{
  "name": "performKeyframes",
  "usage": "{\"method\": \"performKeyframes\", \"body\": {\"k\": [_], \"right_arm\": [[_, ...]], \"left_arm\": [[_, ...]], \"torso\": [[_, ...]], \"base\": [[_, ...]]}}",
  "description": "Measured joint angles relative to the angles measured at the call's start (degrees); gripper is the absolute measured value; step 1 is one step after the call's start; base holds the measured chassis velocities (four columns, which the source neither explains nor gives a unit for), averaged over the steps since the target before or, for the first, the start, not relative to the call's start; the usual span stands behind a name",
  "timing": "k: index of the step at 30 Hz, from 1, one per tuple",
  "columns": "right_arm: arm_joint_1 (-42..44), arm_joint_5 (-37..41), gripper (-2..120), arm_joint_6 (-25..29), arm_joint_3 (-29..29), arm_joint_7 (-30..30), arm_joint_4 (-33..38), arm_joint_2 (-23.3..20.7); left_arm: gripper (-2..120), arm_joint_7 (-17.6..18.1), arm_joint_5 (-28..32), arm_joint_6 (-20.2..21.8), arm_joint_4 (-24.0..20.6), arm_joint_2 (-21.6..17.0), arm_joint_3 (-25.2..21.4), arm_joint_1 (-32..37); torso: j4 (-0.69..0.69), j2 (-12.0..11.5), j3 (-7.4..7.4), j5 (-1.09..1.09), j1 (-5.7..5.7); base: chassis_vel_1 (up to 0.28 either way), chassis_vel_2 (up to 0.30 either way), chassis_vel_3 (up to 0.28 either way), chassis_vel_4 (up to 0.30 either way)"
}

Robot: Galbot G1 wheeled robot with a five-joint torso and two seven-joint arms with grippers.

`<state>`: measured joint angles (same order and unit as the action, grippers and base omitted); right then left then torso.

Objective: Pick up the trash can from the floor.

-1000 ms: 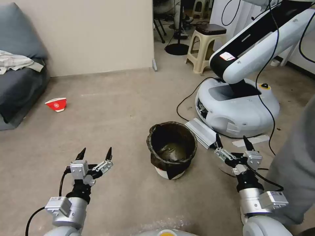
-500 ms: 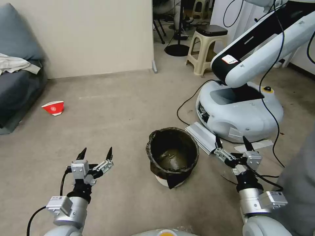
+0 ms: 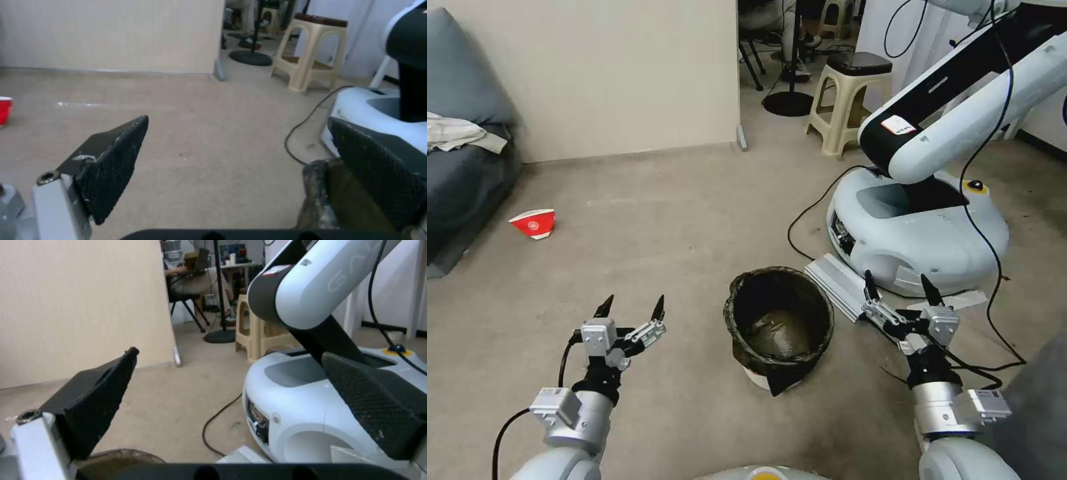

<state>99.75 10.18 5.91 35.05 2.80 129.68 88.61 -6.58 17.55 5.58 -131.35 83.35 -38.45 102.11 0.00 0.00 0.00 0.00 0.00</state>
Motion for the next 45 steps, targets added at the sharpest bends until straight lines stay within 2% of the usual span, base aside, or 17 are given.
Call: {"method": "performKeyframes", "body": {"k": [5,6,7,10,11,13,19,28,32,37,45], "right_arm": [[0.75,-0.86,100,0.42,-0.23,0.0,0.31,0.41],[1.22,-1.53,100,0.51,-0.5,0.01,0.64,0.63],[1.22,-1.53,100,0.51,-0.5,0.01,0.64,0.63],[1.95,-2.99,100,0.79,-1.32,0.01,1.05,1.6],[1.95,-2.99,100,0.79,-1.32,0.01,1.05,1.6],[2.07,-3.37,100,0.9,-1.57,0.01,1.18,2.07],[2.28,-3.57,100,0.97,-1.29,-0.17,1.34,2.35],[2.4,-3.98,100,0.79,-0.95,-0.65,1.41,2.58],[2.44,-4.03,100,0.6,-0.16,-1.35,1.14,2.61],[2.54,-4.03,100,0.51,0.43,-1.66,0.99,2.62],[2.74,-4.03,100,0.47,1.25,-2.31,0.87,2.63]], "left_arm": [[100,0.16,3.6,3.6,-0.26,-3.34,0.88,-1.75],[100,1.42,5.61,5.92,-0.42,-4.98,1.43,-2.6],[100,1.42,5.61,5.92,-0.42,-4.98,1.43,-2.6],[100,6.17,13.07,14.25,-1.25,-9.99,3.28,-5.51],[100,6.17,13.07,14.25,-1.25,-9.99,3.28,-5.51],[100,8.25,16.91,18.51,-1.41,-12.24,3.83,-7.69],[100,11.81,24.34,24.79,-0.54,-15.88,5.96,-11.66],[100,13.57,25.91,28.31,3.02,-17.51,12.84,-16.74],[100,14.58,25.86,30.52,7.22,-17.31,17.99,-21.6],[100,15.06,26.26,31.8,9.69,-17.25,20.69,-24.52],[100,18.64,29.89,33.03,13.35,-16.78,24.92,-29.91]], "torso": [[0.01,0.0,0.0,0.0,0.0],[0.0,0.0,0.0,0.0,0.0],[0.0,0.0,0.0,0.0,0.0],[0.0,0.0,0.0,-0.01,0.0],[0.0,0.0,0.0,-0.01,0.0],[0.01,0.0,0.0,-0.01,0.0],[0.01,0.0,0.0,0.0,0.0],[0.0,0.0,0.0,0.0,0.0],[0.0,0.0,0.0,0.0,0.0],[0.0,0.0,0.0,0.01,0.0],[0.0,0.0,0.01,0.0,0.0]], "base": [[0.0,0.0,0.0,0.0],[0.0,0.0,0.0,0.0],[0.0,0.0,0.0,0.0],[0.0,0.0,0.0,0.0],[0.0,0.0,0.0,0.0],[0.0,0.0,0.0,0.0],[0.0,0.0,0.0,0.0],[0.0,0.0,0.0,0.0],[0.0,0.0,0.0,0.0],[0.0,0.0,0.0,0.0],[0.0,0.0,0.0,0.0]]}}
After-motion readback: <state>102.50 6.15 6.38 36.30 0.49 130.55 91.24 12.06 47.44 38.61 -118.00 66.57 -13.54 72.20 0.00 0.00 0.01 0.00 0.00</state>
